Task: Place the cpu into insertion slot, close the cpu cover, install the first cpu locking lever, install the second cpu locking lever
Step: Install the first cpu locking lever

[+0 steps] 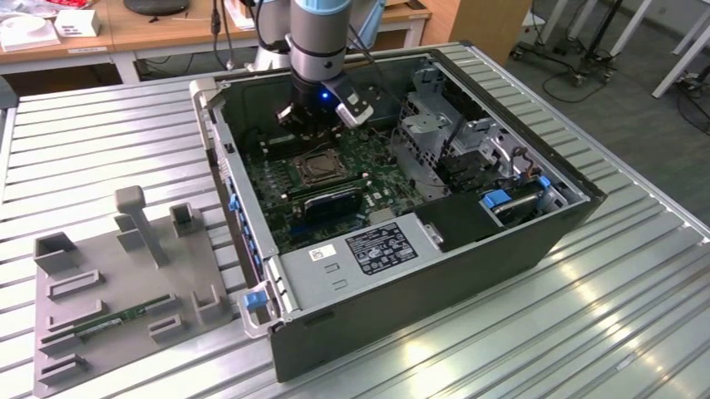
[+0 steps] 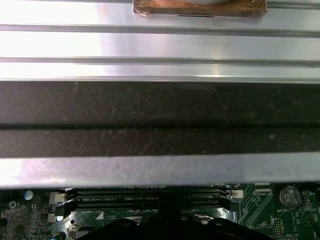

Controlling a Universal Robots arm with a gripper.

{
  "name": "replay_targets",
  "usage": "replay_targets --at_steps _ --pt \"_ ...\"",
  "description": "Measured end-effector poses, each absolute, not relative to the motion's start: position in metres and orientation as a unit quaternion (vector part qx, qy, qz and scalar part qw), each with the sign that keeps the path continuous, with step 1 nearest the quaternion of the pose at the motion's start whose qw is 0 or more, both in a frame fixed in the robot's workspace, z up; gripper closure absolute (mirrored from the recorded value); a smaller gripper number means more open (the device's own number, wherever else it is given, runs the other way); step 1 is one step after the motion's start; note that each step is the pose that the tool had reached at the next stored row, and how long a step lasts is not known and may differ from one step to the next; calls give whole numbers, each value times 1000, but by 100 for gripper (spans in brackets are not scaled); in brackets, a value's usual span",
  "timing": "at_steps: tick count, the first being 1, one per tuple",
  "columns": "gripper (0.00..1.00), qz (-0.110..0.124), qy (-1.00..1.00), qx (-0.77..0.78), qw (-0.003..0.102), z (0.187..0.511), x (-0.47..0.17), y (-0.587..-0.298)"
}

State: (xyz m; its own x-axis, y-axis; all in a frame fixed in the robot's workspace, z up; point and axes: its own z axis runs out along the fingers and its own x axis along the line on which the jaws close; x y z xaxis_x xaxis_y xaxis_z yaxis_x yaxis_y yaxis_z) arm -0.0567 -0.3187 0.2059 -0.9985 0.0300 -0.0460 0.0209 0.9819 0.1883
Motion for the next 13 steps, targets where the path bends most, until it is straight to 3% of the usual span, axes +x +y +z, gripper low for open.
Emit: replay_targets --at_steps 13 --pt "89 94 995 13 24 202 -55 -319"
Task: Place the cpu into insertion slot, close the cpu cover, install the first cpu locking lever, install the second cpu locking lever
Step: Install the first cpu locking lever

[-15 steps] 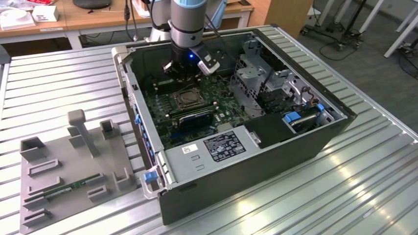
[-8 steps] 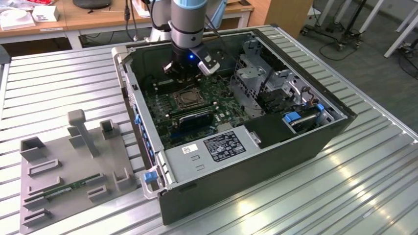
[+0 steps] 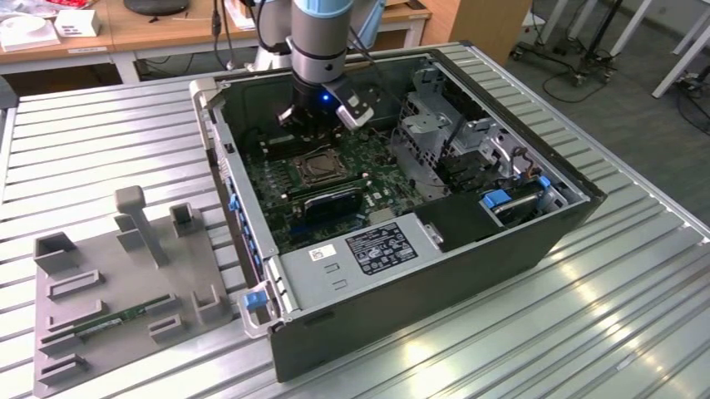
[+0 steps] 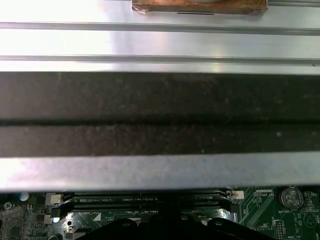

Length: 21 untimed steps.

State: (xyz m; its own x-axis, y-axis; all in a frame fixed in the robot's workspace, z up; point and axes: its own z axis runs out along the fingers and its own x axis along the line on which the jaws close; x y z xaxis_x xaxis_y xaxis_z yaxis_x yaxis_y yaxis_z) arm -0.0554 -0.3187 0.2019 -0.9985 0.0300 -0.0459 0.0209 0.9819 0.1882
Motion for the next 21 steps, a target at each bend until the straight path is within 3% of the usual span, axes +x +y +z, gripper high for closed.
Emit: replay_targets --at_steps 21 --pt "89 94 995 13 24 196 -53 -319"
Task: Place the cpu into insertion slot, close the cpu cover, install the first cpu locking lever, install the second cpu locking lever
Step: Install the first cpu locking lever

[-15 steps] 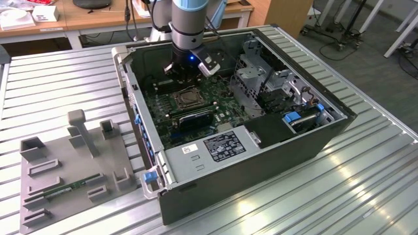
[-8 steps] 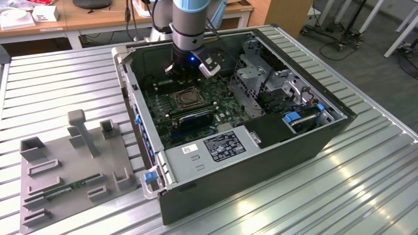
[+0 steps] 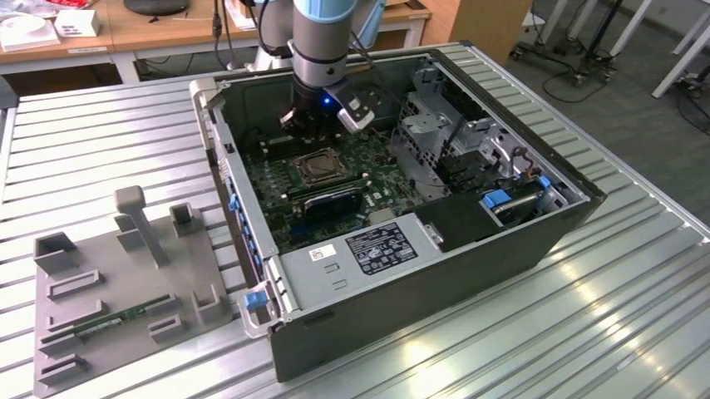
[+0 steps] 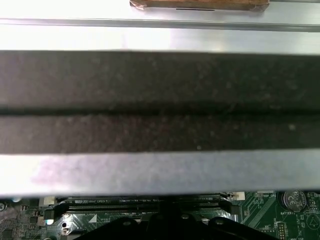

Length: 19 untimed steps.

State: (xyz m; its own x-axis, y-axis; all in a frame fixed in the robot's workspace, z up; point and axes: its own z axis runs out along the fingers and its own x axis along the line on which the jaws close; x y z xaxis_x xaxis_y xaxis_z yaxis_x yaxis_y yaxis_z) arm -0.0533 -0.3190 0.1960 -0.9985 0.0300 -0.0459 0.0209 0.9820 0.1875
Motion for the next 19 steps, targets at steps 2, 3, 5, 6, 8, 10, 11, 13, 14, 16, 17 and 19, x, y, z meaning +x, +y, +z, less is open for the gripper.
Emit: replay_targets --at_steps 2,3,5,6,8,10,11,13,14,16,17,19 --pt "89 94 995 13 24 196 -53 -319" --pt "89 94 995 13 24 195 -53 -319" --pt "89 94 995 13 24 195 -53 -319" --pt "89 94 995 13 24 195 -53 -319" --pt "89 94 995 13 24 195 -53 -319" --pt "89 94 995 13 24 195 -53 -319" --pt "89 94 995 13 24 195 -53 -319" --pt "89 93 995 13 24 195 -53 -319" --pt "89 93 995 13 24 195 -53 -319" --pt "89 93 995 13 24 195 -53 -319" --pt "89 93 995 13 24 195 -53 -319" --pt "89 93 995 13 24 194 -53 -319"
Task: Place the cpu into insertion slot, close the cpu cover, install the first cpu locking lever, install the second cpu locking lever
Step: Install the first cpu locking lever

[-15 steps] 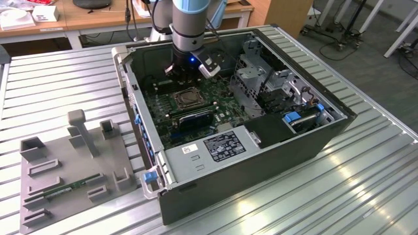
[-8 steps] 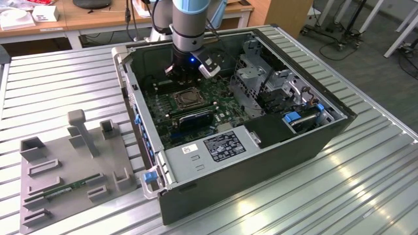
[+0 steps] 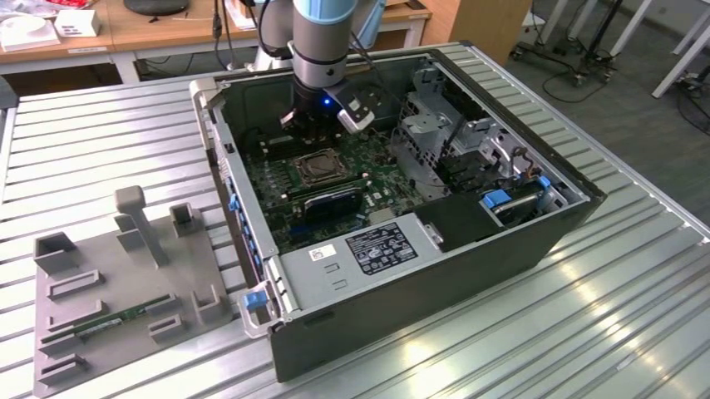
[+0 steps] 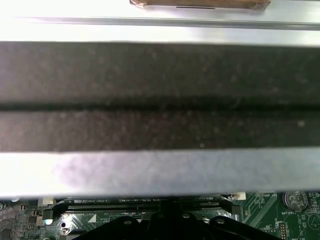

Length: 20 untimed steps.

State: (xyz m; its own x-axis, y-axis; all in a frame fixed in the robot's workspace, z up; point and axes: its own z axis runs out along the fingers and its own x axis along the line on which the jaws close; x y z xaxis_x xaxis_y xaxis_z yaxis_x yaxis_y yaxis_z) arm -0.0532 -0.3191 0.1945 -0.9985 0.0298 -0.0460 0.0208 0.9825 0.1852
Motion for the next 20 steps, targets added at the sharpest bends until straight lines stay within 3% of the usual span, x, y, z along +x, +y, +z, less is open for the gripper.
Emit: replay_targets --at_steps 20 --pt "89 92 995 13 24 192 -53 -320"
